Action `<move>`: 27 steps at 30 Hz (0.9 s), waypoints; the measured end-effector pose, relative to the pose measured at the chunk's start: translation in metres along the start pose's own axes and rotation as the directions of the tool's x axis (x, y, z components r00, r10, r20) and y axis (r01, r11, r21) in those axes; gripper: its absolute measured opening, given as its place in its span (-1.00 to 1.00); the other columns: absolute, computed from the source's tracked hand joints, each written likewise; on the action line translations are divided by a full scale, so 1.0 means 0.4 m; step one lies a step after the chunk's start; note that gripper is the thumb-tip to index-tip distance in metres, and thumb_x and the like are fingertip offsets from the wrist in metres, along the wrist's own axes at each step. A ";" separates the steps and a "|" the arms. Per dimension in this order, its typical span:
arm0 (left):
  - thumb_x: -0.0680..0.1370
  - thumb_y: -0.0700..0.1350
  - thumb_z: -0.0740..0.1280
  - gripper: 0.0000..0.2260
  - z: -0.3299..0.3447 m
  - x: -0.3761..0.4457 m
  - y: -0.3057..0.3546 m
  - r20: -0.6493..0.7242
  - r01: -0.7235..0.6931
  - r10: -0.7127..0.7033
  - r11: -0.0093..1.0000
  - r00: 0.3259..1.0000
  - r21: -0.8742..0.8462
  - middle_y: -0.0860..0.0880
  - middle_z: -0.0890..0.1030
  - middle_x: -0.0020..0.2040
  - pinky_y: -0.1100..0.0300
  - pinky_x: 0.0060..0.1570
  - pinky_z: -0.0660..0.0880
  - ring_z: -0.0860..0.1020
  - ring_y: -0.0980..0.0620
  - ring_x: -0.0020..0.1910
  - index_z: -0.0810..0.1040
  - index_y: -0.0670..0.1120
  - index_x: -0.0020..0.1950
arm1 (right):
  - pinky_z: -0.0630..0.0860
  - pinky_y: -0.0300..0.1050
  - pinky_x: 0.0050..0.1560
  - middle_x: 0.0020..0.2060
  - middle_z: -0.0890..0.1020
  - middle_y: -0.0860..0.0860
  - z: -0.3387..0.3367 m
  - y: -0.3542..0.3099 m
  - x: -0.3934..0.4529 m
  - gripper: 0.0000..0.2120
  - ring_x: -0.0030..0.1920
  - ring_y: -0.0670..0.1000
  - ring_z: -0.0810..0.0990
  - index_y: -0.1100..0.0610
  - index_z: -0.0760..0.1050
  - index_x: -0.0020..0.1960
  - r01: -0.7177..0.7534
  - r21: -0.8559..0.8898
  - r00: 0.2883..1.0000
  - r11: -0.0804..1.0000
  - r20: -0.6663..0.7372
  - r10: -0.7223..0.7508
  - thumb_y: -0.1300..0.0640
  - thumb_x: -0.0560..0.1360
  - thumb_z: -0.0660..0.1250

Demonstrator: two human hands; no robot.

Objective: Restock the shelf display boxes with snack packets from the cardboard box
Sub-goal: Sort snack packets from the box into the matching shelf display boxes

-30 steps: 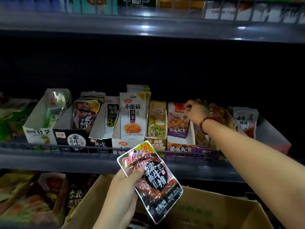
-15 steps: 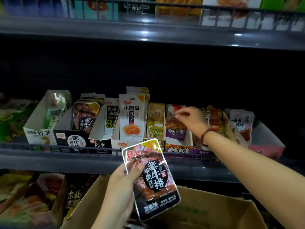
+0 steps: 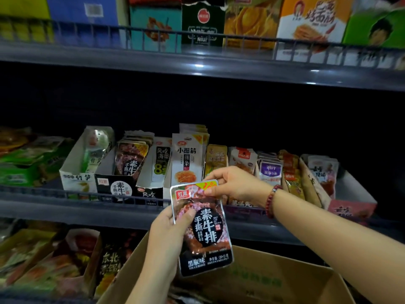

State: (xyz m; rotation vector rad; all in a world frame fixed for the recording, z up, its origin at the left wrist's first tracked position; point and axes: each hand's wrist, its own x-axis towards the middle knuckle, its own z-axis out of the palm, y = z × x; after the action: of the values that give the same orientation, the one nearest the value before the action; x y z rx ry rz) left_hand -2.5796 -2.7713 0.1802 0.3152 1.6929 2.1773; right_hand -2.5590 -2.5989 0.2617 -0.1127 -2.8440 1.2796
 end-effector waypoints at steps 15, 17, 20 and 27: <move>0.57 -0.13 0.29 -0.60 -0.287 0.243 0.041 -0.067 -0.243 0.638 0.385 0.767 0.890 -0.11 0.43 0.40 -0.10 0.38 0.24 0.33 -0.09 0.43 0.42 -0.14 0.41 | 0.50 -0.25 -0.26 -0.06 0.59 -0.03 0.085 -0.182 0.379 -0.82 -0.19 -0.09 0.54 0.04 0.49 0.13 0.059 0.136 0.912 0.989 -0.409 0.002 0.14 0.53 0.34; 0.53 -0.01 0.14 -0.50 -0.332 0.285 0.023 0.022 -0.191 0.634 0.200 0.773 0.961 -0.18 0.38 0.46 -0.25 0.38 0.19 0.32 -0.17 0.46 0.43 -0.20 0.42 | 0.53 -0.17 -0.19 -0.04 0.58 0.01 0.075 -0.208 0.444 -0.78 -0.14 -0.03 0.55 0.10 0.50 0.18 0.074 0.084 0.867 0.994 -0.497 -0.022 0.14 0.54 0.33; 0.44 0.02 0.04 -0.38 -0.375 0.322 0.000 0.143 -0.192 0.599 0.018 0.788 0.981 -0.18 0.40 0.45 -0.28 0.33 0.19 0.34 -0.16 0.44 0.39 -0.18 0.45 | 0.56 0.02 0.10 0.07 0.62 0.09 0.077 -0.240 0.534 -0.81 0.05 0.09 0.60 0.12 0.54 0.15 0.087 0.103 0.808 0.991 -0.589 -0.010 0.15 0.54 0.32; 0.42 -0.03 0.09 -0.39 -0.398 0.333 -0.022 0.219 -0.242 0.626 -0.050 0.749 0.969 -0.12 0.37 0.47 -0.25 0.32 0.23 0.23 -0.07 0.47 0.31 -0.12 0.49 | 0.57 -0.07 -0.01 -0.06 0.62 0.02 0.158 -0.227 0.634 -0.88 0.00 0.07 0.61 0.06 0.55 0.07 0.099 0.082 0.756 0.992 -0.654 -0.021 0.16 0.55 0.29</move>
State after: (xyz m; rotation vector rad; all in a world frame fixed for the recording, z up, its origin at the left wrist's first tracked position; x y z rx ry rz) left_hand -2.7614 -2.8551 0.1247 1.0585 3.4805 0.7978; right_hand -2.8203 -2.6873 0.2850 -0.3805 -2.1508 1.0967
